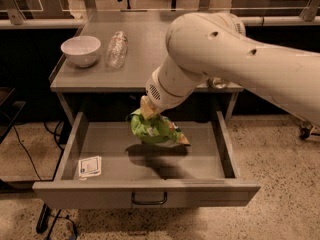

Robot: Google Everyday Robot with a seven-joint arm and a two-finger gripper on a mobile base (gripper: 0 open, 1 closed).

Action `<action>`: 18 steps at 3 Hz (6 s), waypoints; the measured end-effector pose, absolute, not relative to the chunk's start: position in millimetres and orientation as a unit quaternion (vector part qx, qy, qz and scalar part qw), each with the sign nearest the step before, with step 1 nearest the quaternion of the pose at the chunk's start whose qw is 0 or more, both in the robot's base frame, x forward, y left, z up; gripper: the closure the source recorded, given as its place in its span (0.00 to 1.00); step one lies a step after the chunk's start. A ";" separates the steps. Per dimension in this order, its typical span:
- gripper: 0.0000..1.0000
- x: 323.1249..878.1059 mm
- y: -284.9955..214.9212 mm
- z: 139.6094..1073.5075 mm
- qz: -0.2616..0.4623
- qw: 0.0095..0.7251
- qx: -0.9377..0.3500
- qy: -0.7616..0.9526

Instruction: Place green rice chip bag into top drawer

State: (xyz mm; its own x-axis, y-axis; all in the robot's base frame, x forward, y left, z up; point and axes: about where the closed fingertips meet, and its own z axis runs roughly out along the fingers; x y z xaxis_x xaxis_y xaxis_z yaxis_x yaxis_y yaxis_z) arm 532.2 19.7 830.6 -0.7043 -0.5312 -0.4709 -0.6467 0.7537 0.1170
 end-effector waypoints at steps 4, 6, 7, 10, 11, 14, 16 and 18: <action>1.00 557.7 25.0 783.3 0.098 0.208 -0.280 0.932; 1.00 547.8 25.5 760.2 0.086 0.191 -0.260 0.943; 1.00 544.3 30.6 754.2 0.079 0.190 -0.244 0.948; 1.00 568.6 27.6 754.7 0.040 0.222 -0.171 0.959; 1.00 583.2 17.5 764.1 0.024 0.241 -0.150 0.959; 1.00 578.9 9.2 745.0 -0.034 0.228 -0.128 0.965; 1.00 563.8 8.4 719.5 -0.063 0.203 -0.113 0.971; 1.00 541.5 13.7 701.2 0.038 0.142 -0.094 0.985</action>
Offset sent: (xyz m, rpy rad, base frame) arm 0.0089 0.0149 -0.0627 -0.0629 0.0488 -0.0664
